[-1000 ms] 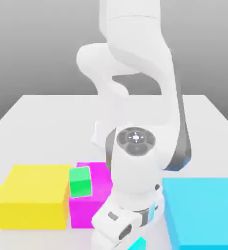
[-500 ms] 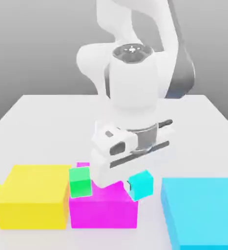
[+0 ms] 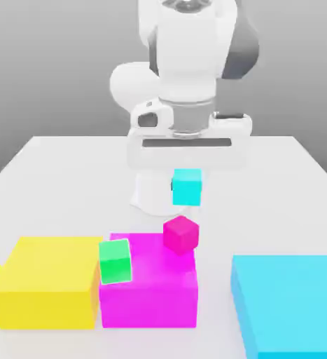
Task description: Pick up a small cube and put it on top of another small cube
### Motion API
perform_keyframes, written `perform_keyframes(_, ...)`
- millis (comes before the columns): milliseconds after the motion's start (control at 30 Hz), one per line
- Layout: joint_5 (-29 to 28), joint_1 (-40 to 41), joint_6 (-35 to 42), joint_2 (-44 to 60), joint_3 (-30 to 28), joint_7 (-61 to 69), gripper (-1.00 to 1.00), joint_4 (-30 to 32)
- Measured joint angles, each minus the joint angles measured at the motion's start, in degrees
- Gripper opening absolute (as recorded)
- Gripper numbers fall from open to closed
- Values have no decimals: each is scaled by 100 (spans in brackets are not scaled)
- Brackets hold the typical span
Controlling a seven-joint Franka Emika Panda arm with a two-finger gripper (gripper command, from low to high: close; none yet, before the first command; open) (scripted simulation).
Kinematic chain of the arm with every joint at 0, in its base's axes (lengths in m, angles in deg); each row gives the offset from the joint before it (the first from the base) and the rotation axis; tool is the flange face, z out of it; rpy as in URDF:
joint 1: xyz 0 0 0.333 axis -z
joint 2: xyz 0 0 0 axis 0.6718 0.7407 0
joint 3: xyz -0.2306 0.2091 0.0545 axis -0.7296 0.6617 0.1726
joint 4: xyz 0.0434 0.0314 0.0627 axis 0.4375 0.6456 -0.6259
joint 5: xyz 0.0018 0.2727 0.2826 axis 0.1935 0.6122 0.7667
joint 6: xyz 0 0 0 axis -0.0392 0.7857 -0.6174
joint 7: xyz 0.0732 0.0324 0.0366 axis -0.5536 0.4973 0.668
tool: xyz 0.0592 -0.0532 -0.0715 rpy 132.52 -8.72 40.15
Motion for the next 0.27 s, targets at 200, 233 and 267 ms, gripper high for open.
perform_keyframes(200,21,53,-1075,767,97,-49,100,307)
perform_keyframes(233,21,53,-1075,767,97,-49,100,307)
perform_keyframes(267,21,53,-1075,767,97,-49,100,307)
